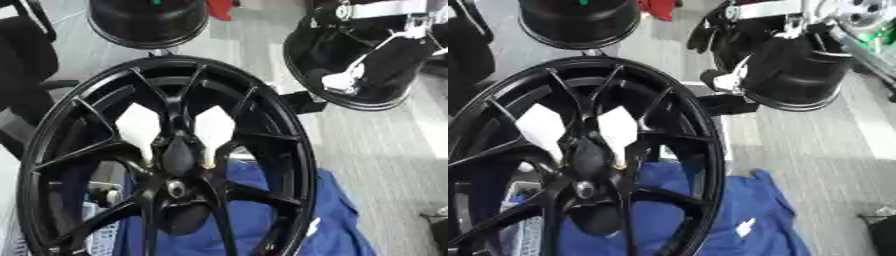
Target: Pull the pin out of the wheel hub.
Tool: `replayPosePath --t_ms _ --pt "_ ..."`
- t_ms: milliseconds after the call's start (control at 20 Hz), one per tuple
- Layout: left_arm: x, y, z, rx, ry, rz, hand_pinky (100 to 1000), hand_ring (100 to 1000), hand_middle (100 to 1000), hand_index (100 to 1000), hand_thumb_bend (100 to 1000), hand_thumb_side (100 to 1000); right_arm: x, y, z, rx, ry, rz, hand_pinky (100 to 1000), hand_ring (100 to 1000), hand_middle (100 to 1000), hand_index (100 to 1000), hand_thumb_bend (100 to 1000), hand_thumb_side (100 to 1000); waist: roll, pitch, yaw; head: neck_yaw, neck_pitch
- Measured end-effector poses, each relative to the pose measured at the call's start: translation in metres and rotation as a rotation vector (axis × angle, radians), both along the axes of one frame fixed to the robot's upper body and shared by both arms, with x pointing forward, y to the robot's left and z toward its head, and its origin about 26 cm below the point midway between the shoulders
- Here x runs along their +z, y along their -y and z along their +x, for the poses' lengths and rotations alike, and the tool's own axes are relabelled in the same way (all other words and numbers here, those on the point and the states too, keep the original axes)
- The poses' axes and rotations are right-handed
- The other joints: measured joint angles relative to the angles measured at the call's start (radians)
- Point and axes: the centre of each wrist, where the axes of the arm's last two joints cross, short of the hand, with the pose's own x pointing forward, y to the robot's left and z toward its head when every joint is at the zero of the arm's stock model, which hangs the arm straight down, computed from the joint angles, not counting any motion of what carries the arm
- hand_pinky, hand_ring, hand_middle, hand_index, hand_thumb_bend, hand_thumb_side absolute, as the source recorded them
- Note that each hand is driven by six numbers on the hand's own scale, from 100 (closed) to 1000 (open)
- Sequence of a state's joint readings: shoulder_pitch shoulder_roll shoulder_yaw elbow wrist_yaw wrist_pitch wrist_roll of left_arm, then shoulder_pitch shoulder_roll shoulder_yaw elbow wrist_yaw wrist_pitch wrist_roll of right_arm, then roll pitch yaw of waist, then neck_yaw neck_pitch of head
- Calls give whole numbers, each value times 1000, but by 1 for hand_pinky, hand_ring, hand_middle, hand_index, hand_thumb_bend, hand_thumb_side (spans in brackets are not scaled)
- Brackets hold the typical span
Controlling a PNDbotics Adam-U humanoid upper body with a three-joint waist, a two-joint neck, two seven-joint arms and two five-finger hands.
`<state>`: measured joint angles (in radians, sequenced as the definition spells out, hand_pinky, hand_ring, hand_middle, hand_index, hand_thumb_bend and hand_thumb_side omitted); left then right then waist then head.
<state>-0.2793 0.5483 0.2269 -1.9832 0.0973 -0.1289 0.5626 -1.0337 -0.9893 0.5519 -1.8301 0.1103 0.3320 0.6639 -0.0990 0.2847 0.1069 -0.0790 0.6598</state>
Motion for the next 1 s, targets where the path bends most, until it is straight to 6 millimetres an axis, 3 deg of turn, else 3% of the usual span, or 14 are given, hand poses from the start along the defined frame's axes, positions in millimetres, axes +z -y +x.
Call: replayPosePath --t_ms 250,600,800,1000 --pt "-1 2 1 -15 -11 -8 810 626 656 816 317 278 2 -16 0 18 22 -2 901 845 798 879 189 388 5 4 1 -8 25" --pt "-3 3 1 -17 -21 -19 810 622 654 816 314 285 -1 -30 3 30 25 -11 908 844 798 879 200 360 11 5 2 1 23" --pt "-20 -1 -3 13 -76 -44 810 621 654 815 310 291 -4 -38 -5 23 60 -16 907 842 795 876 199 370 30 -16 -14 31 11" --pt "-30 -6 -7 42 -108 -60 810 620 653 815 308 297 -10 -47 -18 21 66 -26 911 844 796 876 206 377 30 -28 -32 54 16"
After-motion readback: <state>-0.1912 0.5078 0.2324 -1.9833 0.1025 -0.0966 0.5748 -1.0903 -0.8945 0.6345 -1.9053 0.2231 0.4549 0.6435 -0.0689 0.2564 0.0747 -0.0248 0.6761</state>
